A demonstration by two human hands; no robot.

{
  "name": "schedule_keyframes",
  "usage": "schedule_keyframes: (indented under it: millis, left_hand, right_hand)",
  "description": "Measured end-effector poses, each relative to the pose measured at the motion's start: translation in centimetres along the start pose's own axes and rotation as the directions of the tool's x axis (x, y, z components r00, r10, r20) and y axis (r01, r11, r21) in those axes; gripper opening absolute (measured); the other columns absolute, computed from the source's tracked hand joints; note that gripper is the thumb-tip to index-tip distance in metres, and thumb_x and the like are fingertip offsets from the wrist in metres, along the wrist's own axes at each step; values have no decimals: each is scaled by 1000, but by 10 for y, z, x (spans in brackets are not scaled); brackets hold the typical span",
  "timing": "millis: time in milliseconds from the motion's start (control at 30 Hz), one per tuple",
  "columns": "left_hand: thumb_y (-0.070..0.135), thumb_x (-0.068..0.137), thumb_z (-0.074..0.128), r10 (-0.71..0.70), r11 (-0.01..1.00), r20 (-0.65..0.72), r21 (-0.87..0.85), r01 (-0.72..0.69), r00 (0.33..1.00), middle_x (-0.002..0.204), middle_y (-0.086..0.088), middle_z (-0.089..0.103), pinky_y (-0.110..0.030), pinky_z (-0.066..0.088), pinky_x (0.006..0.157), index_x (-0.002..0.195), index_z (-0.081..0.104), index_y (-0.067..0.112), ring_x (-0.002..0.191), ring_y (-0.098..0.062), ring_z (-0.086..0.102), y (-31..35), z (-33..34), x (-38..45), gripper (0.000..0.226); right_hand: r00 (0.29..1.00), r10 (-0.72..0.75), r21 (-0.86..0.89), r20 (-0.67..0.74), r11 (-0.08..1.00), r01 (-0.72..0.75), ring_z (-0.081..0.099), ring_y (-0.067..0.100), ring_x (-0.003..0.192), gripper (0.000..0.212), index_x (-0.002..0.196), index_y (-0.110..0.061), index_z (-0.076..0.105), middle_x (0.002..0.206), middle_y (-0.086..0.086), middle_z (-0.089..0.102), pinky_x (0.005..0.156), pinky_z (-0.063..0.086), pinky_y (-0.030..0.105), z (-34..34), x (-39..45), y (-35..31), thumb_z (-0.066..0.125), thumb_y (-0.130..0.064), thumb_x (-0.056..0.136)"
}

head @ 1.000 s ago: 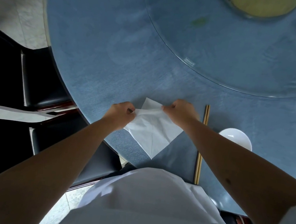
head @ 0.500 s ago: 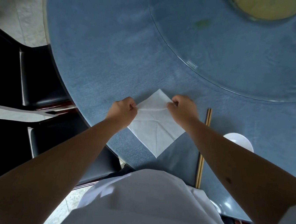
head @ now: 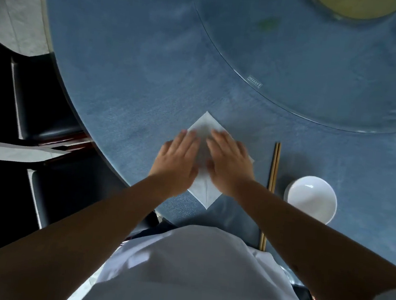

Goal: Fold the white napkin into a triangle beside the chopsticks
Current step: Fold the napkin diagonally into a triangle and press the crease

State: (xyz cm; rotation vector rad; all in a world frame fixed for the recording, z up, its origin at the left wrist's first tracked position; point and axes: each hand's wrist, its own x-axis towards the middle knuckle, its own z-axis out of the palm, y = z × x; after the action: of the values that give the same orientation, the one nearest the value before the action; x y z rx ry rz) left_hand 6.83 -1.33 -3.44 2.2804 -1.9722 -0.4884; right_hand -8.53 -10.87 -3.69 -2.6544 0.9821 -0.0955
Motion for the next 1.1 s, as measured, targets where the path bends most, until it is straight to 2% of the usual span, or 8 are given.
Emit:
schedule_keyframes:
  millis: [100,200,400,633,733,833,967,1100]
  left_hand:
    - [45,97,30,42,998,43,50,-44,998,162,-10,8,-40,4,120,152,13,7,148,-19,-4,1,17,-5,69]
    - [59,96,25,43,994,68,95,-49,997,163,-10,6,-39,-1,120,152,11,8,148,-18,-7,-5,21,-5,77]
    - [82,80,27,-11,994,117,110,-1,993,163,-7,1,-34,-13,117,153,3,10,147,-17,-13,-17,15,-6,105]
    - [92,66,29,-69,986,162,163,42,984,162,-1,-14,-43,-5,120,153,-8,14,145,-15,-24,-41,7,-22,123]
    - [94,63,29,-97,985,172,158,69,980,160,0,-20,-45,-9,119,152,-13,15,143,-15,-28,-39,2,-26,126]
    - [87,70,28,-108,989,151,114,91,983,157,1,-26,-45,-13,117,151,-14,14,142,-15,-31,-25,3,-27,117]
    - [70,84,28,-28,996,133,85,16,991,162,-7,-13,-39,-20,114,152,-6,9,143,-17,-27,0,13,-27,97]
    - [75,78,35,22,996,163,83,-36,986,163,-10,-7,-42,-13,117,152,-1,6,148,-21,-15,1,18,-30,107]
  right_hand:
    - [993,-31,-50,117,998,37,20,22,145,66,146,-10,33,156,7,27,115,20,45,11,-8,-2,44,-41,89]
    - [988,-26,-102,151,994,42,19,22,145,75,148,-9,30,157,8,26,115,19,45,10,-10,7,38,-56,90]
    - [976,89,-107,197,992,-69,10,19,147,109,151,-11,17,160,5,17,115,14,45,4,-15,27,45,-78,69]
    - [954,169,-161,248,978,-131,0,18,147,113,151,-13,6,161,5,7,117,7,46,-1,-24,38,38,-83,69]
    - [947,174,-180,270,975,-128,-8,15,146,116,151,-16,-2,162,3,-1,117,3,46,-5,-26,42,36,-86,68]
    - [948,165,-169,272,978,-122,-9,16,146,115,151,-14,-2,162,4,-2,117,3,46,-9,-31,41,36,-86,68]
    - [965,73,-152,254,988,-35,7,22,147,111,150,-9,14,160,9,14,116,15,50,-6,-47,25,42,-79,69]
    - [956,123,-156,266,984,-83,4,20,147,119,151,-10,10,161,7,9,116,12,48,-7,-56,26,42,-84,63]
